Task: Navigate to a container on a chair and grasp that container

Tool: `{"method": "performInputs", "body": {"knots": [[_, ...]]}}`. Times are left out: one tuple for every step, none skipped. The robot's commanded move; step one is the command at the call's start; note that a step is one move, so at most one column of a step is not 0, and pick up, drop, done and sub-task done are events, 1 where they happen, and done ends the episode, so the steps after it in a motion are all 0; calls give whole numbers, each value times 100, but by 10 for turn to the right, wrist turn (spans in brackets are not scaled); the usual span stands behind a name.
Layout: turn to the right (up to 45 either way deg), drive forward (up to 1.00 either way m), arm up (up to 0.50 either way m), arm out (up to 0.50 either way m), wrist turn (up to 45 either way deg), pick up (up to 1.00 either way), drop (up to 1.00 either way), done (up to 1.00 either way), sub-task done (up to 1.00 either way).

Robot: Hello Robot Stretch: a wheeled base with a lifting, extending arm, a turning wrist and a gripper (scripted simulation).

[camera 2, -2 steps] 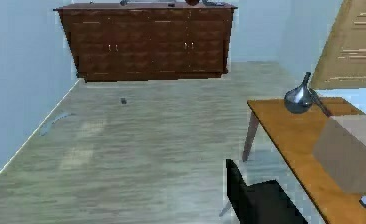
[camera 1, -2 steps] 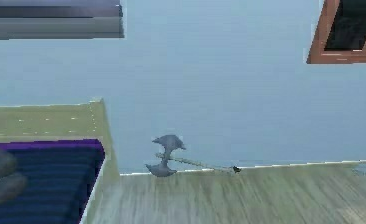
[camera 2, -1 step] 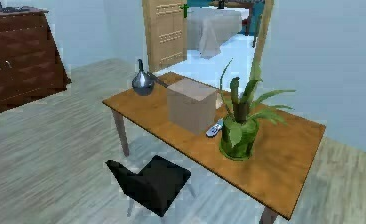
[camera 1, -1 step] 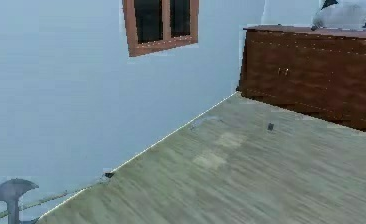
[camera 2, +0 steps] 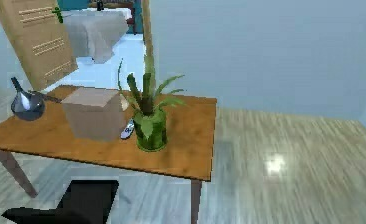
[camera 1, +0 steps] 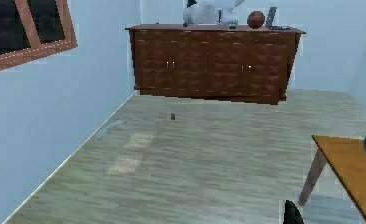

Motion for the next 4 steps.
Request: {"method": "performInputs", "body": {"knots": [[0, 100, 0, 0, 0, 0, 0, 0, 0], [420, 0, 0, 0, 0, 0, 0, 0, 0], [0, 100, 0, 0, 0, 0, 0, 0, 0], [60, 0, 0, 0, 0, 0, 0, 0, 0]]}}
